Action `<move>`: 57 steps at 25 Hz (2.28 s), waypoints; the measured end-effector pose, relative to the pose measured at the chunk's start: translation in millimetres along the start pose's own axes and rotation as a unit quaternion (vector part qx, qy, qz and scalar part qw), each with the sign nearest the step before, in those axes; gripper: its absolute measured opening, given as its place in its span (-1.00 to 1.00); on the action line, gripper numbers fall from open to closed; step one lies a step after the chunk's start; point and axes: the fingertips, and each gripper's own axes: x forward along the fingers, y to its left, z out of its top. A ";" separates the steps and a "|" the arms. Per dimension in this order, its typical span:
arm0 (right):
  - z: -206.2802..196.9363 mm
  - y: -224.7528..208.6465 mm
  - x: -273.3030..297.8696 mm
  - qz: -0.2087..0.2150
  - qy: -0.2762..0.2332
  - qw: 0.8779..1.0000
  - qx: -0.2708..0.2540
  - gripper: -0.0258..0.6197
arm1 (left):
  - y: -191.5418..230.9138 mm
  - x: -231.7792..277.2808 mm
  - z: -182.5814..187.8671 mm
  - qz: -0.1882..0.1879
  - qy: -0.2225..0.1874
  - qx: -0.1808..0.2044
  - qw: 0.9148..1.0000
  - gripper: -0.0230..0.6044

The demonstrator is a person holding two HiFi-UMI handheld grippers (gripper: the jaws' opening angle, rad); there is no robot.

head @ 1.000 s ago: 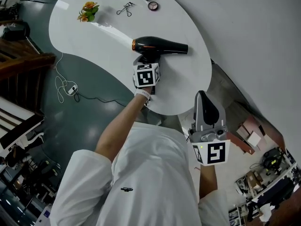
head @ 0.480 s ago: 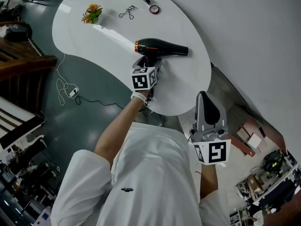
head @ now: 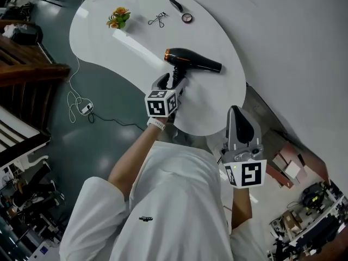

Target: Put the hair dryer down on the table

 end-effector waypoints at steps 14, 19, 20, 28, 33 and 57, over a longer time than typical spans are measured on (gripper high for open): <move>19.0 20.6 -4.3 0.014 -0.020 1.000 -0.020 -0.89 | -21.8 -102.7 48.7 -0.019 -0.082 0.014 0.996 -0.79; 26.3 26.2 -9.7 0.013 -0.024 0.999 -0.028 -0.89 | -24.4 -143.1 72.6 -0.008 -0.128 0.016 0.992 -0.89; 27.3 28.0 -10.3 0.014 -0.024 0.999 -0.030 -0.89 | -26.1 -150.8 77.2 -0.010 -0.137 0.016 0.990 -0.90; 39.2 33.9 -15.8 0.006 -0.023 0.999 -0.041 -0.89 | -40.0 -208.2 105.0 -0.019 -0.184 0.039 0.982 -0.90; 46.8 37.1 -20.1 0.009 -0.029 0.998 -0.054 -0.89 | -42.9 -229.0 104.9 -0.034 -0.197 0.035 0.979 -0.90; 49.7 39.9 -35.7 0.020 -0.032 0.997 -0.065 -0.89 | -50.9 -261.0 95.5 -0.031 -0.213 0.051 0.975 -0.90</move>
